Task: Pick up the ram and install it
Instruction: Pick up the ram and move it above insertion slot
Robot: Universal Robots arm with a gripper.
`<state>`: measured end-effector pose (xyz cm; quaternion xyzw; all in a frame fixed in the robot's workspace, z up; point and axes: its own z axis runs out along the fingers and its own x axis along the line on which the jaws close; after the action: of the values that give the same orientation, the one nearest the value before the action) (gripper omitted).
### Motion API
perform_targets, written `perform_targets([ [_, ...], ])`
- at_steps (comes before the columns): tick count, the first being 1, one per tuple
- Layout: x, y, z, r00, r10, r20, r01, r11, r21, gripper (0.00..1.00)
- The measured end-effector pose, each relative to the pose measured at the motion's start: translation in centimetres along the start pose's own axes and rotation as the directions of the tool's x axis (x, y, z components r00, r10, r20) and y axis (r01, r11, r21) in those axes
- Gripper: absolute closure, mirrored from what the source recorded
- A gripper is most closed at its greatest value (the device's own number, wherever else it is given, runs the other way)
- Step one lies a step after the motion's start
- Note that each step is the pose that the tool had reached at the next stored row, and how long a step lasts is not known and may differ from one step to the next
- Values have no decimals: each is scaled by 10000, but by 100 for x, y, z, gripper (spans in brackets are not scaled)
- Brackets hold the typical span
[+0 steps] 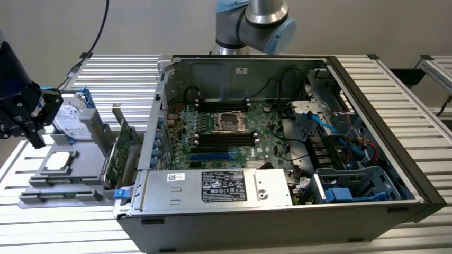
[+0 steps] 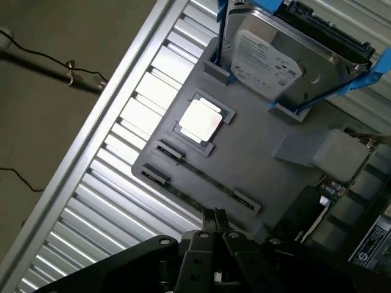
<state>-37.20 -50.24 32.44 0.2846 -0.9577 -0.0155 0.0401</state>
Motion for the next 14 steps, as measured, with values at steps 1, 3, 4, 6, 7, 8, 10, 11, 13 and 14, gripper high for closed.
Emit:
perform_targets([
  [1, 0, 0, 3, 9998, -180, -10, 180, 9998, 12, 89],
  [3, 0, 0, 9, 9985, -544, -29, 544, 9985, 36, 89],
  [4, -1, -1, 12, 9974, -722, -38, 722, 9974, 47, 89],
  [6, -1, -1, 17, 9941, -1084, -59, 1085, 9941, 70, 89],
  [7, -1, -1, 20, 9920, -1262, -71, 1262, 9920, 81, 89],
  [8, -1, -1, 22, 9895, -1440, -82, 1441, 9895, 92, 89],
  [10, -2, -2, 28, 9837, -1793, -104, 1794, 9837, 113, 89],
  [11, -2, -2, 30, 9801, -1980, -116, 1981, 9801, 124, 89],
  [13, -2, -2, 35, 9724, -2329, -139, 2331, 9723, 144, 89],
  [14, -2, -2, 38, 9679, -2507, -153, 2510, 9679, 154, 89],
])
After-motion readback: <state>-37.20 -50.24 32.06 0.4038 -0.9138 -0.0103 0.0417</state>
